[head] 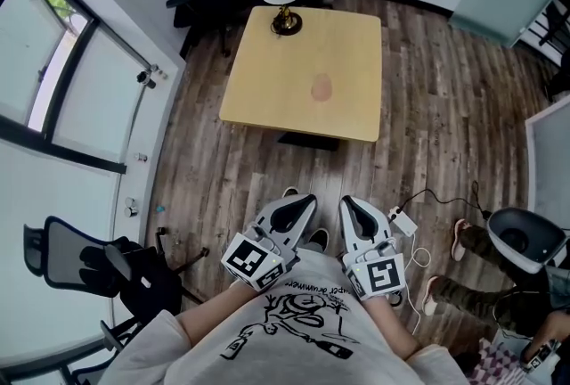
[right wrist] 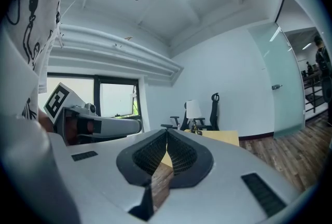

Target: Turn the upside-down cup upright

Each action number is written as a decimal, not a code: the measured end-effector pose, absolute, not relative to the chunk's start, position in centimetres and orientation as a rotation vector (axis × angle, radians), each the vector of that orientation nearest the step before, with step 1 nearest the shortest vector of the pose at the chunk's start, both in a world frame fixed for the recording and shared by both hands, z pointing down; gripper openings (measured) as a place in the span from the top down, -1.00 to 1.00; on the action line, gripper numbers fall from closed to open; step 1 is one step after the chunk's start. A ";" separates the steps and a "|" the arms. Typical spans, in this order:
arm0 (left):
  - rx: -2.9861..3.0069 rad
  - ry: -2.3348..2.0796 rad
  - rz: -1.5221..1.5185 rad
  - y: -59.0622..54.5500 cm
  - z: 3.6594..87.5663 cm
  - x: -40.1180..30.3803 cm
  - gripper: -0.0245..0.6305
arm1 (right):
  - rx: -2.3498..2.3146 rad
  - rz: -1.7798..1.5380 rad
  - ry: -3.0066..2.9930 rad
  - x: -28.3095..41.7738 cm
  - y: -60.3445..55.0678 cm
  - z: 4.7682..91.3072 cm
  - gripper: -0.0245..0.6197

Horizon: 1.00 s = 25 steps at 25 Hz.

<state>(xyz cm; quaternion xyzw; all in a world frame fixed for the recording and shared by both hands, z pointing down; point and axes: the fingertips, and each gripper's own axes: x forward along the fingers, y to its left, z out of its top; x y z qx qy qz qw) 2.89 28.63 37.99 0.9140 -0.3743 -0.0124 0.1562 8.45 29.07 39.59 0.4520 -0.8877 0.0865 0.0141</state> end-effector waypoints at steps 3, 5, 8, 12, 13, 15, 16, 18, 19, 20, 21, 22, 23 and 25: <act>2.617 -1.083 -0.052 28.2 38.0 2.2 0.89 | 1.393 0.257 -2.767 7.7 28.7 39.7 0.85; 2.615 -1.086 -0.061 28.2 38.2 1.4 0.89 | 1.391 0.245 -2.765 7.1 28.7 39.9 0.85; 2.612 -1.087 -0.074 26.3 38.3 1.0 0.89 | 1.393 0.233 -2.758 7.0 26.8 39.8 0.85; 2.616 -1.076 -0.091 22.8 37.9 1.1 0.89 | 1.392 0.218 -2.743 6.9 23.3 39.6 0.85; 2.618 -1.071 -0.094 22.0 37.8 1.1 0.90 | 1.394 0.216 -2.741 6.8 22.6 39.7 0.85; 2.625 -1.059 -0.098 20.5 37.8 0.9 0.89 | 1.398 0.216 -2.736 6.6 21.0 39.8 0.85; 2.629 -1.053 -0.100 19.8 37.8 0.7 0.89 | 1.399 0.215 -2.734 6.3 20.3 39.8 0.85; 2.632 -1.041 -0.102 18.4 37.7 0.3 0.89 | 1.403 0.213 -2.729 5.8 18.9 39.8 0.85; 2.634 -1.036 -0.103 17.8 37.7 0.0 0.89 | 1.404 0.213 -2.728 5.4 18.2 39.8 0.85; 2.635 -1.032 -0.104 17.1 37.7 -0.3 0.90 | 1.405 0.213 -2.726 5.1 17.6 39.7 0.85; 2.634 -1.029 -0.105 16.5 37.6 -0.7 0.90 | 1.406 0.213 -2.725 4.7 16.9 39.7 0.85; 2.633 -1.025 -0.107 15.8 37.6 -1.0 0.89 | 1.407 0.213 -2.723 4.3 16.3 39.7 0.85; 2.634 -1.019 -0.107 15.2 37.7 -1.4 0.89 | 1.408 0.213 -2.721 3.9 15.6 39.7 0.85; 2.636 -1.004 -0.108 13.9 37.8 -2.0 0.89 | 1.411 0.213 -2.715 3.2 14.3 39.6 0.85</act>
